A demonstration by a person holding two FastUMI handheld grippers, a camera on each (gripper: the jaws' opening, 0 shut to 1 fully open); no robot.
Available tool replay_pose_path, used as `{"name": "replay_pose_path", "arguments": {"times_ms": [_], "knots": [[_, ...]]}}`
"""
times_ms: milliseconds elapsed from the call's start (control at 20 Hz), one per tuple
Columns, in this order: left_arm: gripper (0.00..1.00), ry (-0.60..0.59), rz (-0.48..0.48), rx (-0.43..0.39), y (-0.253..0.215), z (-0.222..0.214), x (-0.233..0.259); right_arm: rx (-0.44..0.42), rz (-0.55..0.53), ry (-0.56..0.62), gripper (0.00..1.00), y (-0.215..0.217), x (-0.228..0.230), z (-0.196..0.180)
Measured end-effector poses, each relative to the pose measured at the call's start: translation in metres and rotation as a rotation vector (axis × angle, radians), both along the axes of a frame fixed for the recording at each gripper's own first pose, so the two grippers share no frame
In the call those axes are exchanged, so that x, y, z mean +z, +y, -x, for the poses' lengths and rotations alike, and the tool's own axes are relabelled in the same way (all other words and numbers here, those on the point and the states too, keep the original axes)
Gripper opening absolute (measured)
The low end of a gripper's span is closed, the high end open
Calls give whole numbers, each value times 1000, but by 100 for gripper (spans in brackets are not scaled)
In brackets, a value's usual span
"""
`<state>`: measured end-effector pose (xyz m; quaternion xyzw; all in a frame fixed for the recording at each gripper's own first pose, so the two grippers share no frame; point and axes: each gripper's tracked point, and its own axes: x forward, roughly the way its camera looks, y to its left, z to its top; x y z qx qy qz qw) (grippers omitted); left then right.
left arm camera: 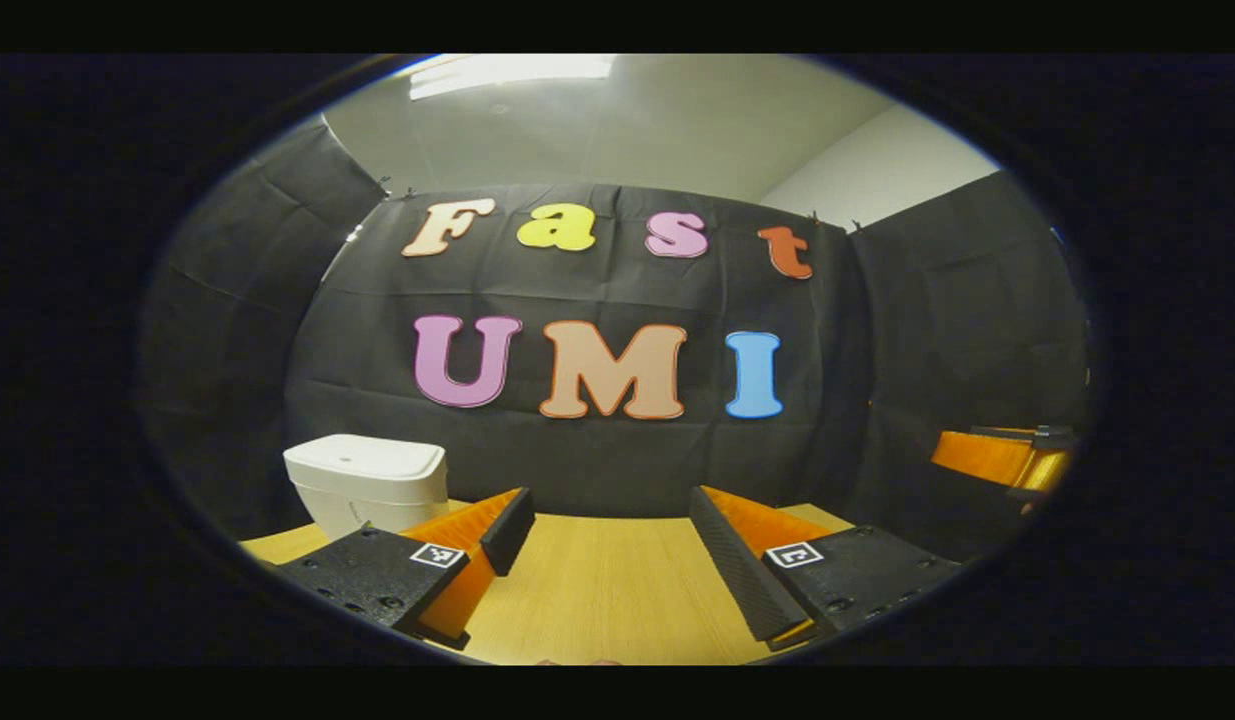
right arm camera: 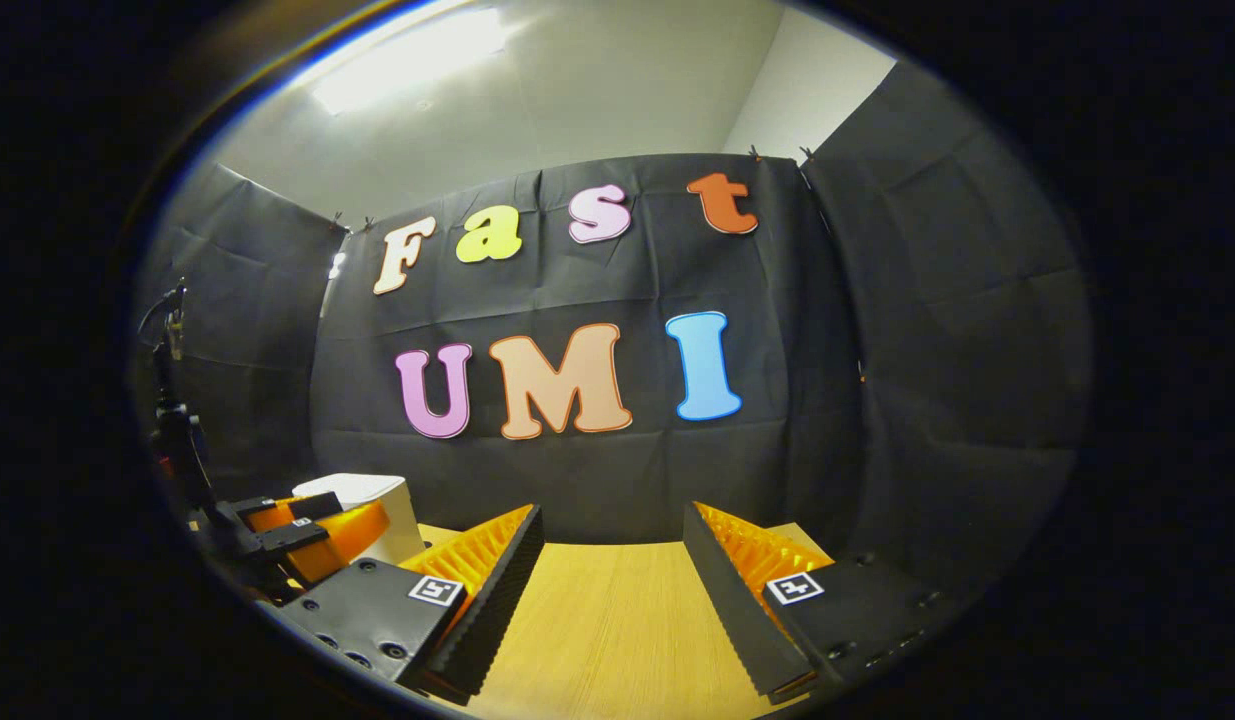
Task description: Press the lid of the desktop garbage bin to open it, pick up the crumpled paper on the desktop and throw it into the bin, then pick up the pop can on the desktop and drop it into the bin, and finally close the garbage bin lid.
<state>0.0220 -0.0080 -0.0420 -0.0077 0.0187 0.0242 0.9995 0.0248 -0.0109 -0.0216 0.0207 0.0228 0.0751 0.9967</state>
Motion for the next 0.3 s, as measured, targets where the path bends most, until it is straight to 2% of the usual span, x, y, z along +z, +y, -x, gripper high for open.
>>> {"name": "replay_pose_path", "arguments": {"times_ms": [300], "knots": [[95,70,27,-36,8,7,-18,-44,11,8,94,13,-4,10]]}}
